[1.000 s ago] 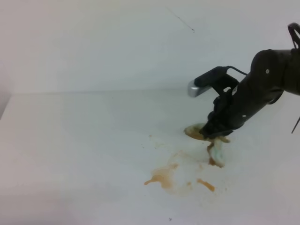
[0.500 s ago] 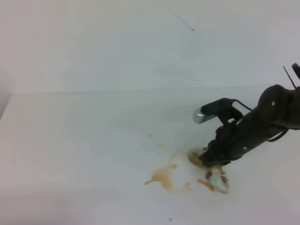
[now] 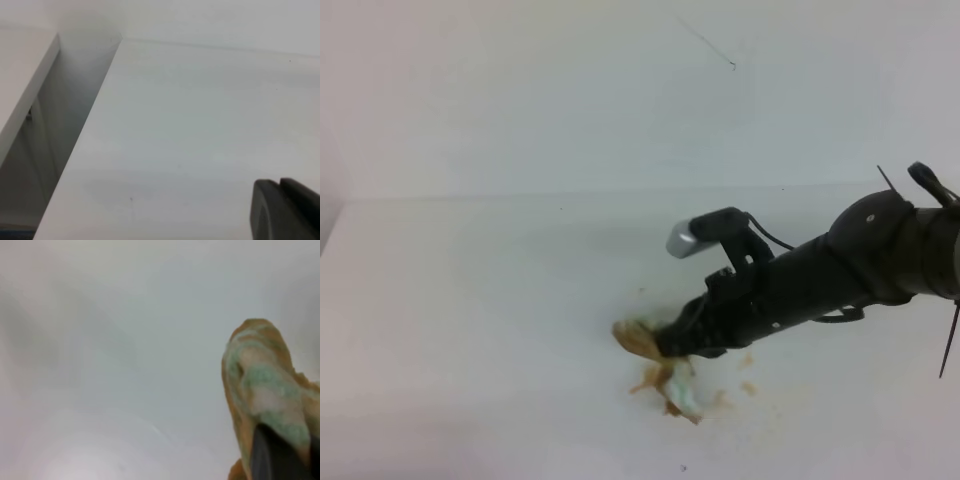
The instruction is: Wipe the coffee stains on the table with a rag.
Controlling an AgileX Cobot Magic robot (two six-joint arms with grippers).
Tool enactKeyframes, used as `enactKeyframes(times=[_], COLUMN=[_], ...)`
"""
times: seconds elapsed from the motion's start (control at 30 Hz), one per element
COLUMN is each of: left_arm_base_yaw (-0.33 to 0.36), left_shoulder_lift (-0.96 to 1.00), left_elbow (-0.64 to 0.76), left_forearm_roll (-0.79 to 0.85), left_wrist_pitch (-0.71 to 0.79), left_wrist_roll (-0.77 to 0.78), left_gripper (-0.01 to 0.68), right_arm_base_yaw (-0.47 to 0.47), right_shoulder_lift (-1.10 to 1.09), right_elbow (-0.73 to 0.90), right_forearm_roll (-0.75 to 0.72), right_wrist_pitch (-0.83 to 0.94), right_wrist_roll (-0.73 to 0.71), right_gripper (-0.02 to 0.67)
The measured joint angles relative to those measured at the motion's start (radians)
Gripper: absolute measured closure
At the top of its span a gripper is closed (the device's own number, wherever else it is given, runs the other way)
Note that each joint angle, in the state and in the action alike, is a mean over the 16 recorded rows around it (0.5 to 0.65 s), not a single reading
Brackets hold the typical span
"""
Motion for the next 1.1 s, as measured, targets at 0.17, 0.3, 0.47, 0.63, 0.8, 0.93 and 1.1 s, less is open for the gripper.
enactKeyframes(times=[0.17, 0.3, 0.47, 0.63, 0.8, 0.93, 1.1], left_arm_base_yaw=[0.0, 0.0, 0.0, 0.0, 0.0, 0.0, 0.0], left_shoulder_lift=[0.0, 0.0, 0.0, 0.0, 0.0, 0.0, 0.0], left_elbow=[0.0, 0.0, 0.0, 0.0, 0.0, 0.0, 0.0], left_forearm_roll=[0.0, 0.0, 0.0, 0.0, 0.0, 0.0, 0.0], left_wrist_pitch=[0.0, 0.0, 0.0, 0.0, 0.0, 0.0, 0.0], left_wrist_roll=[0.0, 0.0, 0.0, 0.0, 0.0, 0.0, 0.0], left_gripper=[0.675, 0.675, 0.675, 0.673, 0.671, 0.67, 0.671], right_arm_base_yaw=[0.004, 0.004, 0.002, -0.006, -0.024, -0.043, -0.066], right_shoulder_lift=[0.025, 0.056, 0.094, 0.117, 0.119, 0.108, 0.079], right_elbow=[-0.001, -0.001, -0.001, -0.001, -0.001, -0.001, -0.004], right_forearm_roll=[0.19, 0.279, 0.298, 0.241, 0.14, 0.061, -0.004], right_wrist_pitch=[0.037, 0.065, 0.067, 0.038, -0.019, -0.07, -0.115], right_wrist_roll=[-0.154, -0.228, -0.241, -0.188, -0.102, -0.035, 0.021], right_gripper=[0.649, 0.649, 0.649, 0.648, 0.648, 0.648, 0.648])
